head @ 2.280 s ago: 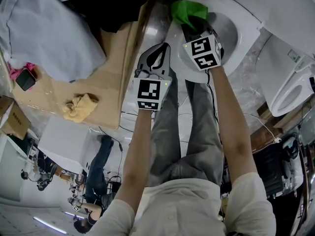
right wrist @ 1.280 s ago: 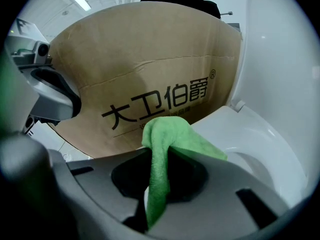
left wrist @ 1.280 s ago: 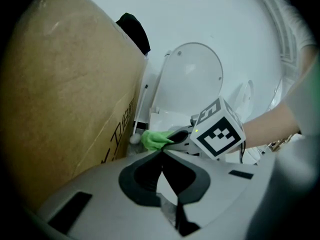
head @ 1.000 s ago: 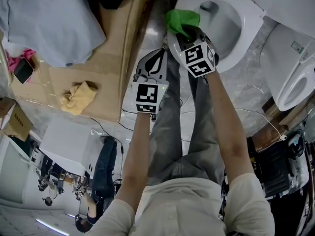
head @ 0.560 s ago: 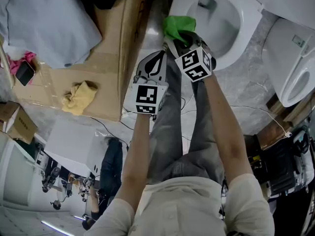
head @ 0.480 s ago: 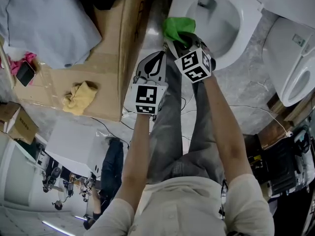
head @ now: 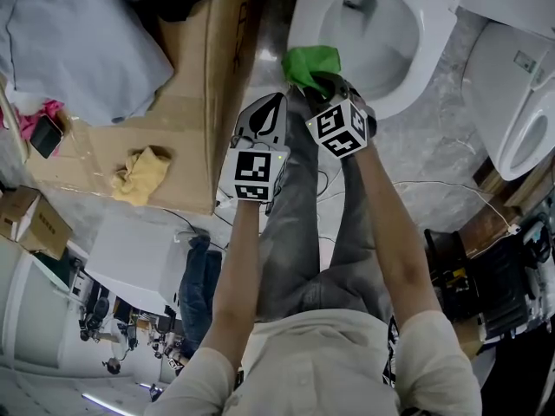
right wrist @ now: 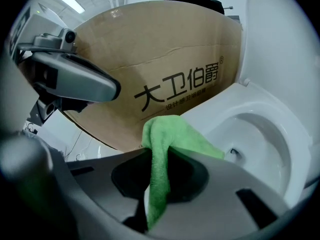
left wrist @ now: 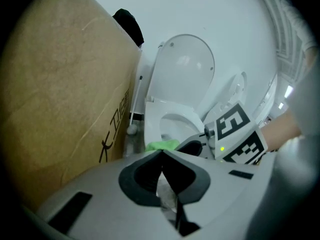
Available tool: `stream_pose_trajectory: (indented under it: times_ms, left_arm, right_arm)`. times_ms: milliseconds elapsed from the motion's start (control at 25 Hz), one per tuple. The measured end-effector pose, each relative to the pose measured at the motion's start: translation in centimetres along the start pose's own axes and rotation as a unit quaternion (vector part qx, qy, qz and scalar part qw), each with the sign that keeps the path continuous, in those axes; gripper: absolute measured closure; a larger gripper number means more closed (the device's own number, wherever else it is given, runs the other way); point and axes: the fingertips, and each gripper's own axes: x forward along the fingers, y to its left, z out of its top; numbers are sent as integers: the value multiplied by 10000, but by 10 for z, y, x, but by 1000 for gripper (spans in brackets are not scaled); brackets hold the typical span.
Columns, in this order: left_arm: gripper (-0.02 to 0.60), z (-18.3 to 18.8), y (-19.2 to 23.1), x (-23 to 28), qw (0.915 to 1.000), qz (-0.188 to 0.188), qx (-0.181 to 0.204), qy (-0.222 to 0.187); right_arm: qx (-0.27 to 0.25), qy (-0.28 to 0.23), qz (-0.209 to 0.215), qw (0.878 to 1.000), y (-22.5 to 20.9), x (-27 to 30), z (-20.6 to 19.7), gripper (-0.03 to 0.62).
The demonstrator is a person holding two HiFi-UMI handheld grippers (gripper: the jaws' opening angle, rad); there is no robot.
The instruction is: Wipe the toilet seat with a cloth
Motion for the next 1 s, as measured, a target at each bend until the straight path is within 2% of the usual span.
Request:
stream_pose_trajectory:
  times_ms: [400,640,1000]
  left_arm:
    - [569,-2,-6,-4,9999,23,131,6]
    - [569,-10,-15,-5,9994,110,316,97]
    - [569,-11,-35,2,9991,158,383,80]
  right_arm:
    - [321,37,27,9995,18,-10,-25,550]
    - [467,-35,20,9989,18,-16,-36,551]
    - [499,-28,31,9987,12,-29,-60,550]
